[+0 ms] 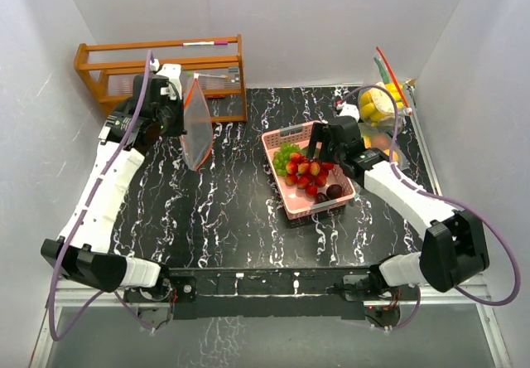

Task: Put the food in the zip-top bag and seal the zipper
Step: Pick up the fake fruit from the bin.

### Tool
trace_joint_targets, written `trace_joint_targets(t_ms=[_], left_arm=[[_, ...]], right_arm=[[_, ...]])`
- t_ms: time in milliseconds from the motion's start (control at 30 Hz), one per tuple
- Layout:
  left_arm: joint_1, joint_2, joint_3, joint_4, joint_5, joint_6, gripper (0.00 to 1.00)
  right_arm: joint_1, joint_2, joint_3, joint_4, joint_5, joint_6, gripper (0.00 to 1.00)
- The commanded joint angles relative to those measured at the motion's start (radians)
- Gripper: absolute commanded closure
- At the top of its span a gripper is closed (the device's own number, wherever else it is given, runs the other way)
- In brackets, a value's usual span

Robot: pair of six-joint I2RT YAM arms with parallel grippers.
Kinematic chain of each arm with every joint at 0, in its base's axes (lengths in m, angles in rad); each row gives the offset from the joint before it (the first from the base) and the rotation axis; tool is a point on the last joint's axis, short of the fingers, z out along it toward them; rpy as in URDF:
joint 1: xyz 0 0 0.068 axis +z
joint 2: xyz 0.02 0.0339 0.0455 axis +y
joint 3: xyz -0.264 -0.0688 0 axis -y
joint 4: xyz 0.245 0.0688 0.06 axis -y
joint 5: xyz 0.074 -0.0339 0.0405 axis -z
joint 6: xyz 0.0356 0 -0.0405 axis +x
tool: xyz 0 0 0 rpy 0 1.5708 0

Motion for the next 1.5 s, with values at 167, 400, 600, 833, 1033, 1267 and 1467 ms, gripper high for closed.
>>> trace_joint_targets(t_ms=[167, 400, 600, 833, 1033, 1267, 1467], left_arm=[[-0.023, 0.073, -0.122, -0.006, 0.172, -0.009, 1.00], [-0.041, 0.067, -0.223, 0.144, 0.268, -0.063, 1.00], [-0.060, 0.074, -0.236, 0.182, 0.294, -0.071, 1.00], [-0.074, 0.074, -0.267, 0.202, 0.322, -0.077, 1.00], [-0.083, 0.072, -0.277, 0.205, 0.329, -0.078, 1.00], [-0.086, 0.068, -0.291, 0.206, 0.328, -0.077, 1.00], [-0.087, 0.072, -0.293, 0.216, 0.336, -0.081, 1.00]], right_arm=[[0.003, 0.036, -0.066, 0.070, 0.045, 0.096, 0.20], [0.001, 0.121, -0.059, 0.135, 0.061, 0.110, 0.27], [0.000, 0.194, -0.042, 0.167, 0.135, 0.120, 0.34], [-0.002, 0.221, -0.067, 0.254, 0.149, 0.171, 0.39], [0.000, 0.228, -0.028, 0.268, 0.156, 0.167, 0.43], [0.010, 0.237, 0.010, 0.224, 0.228, 0.114, 0.44], [0.009, 0.300, 0.036, 0.277, 0.223, 0.076, 0.45]])
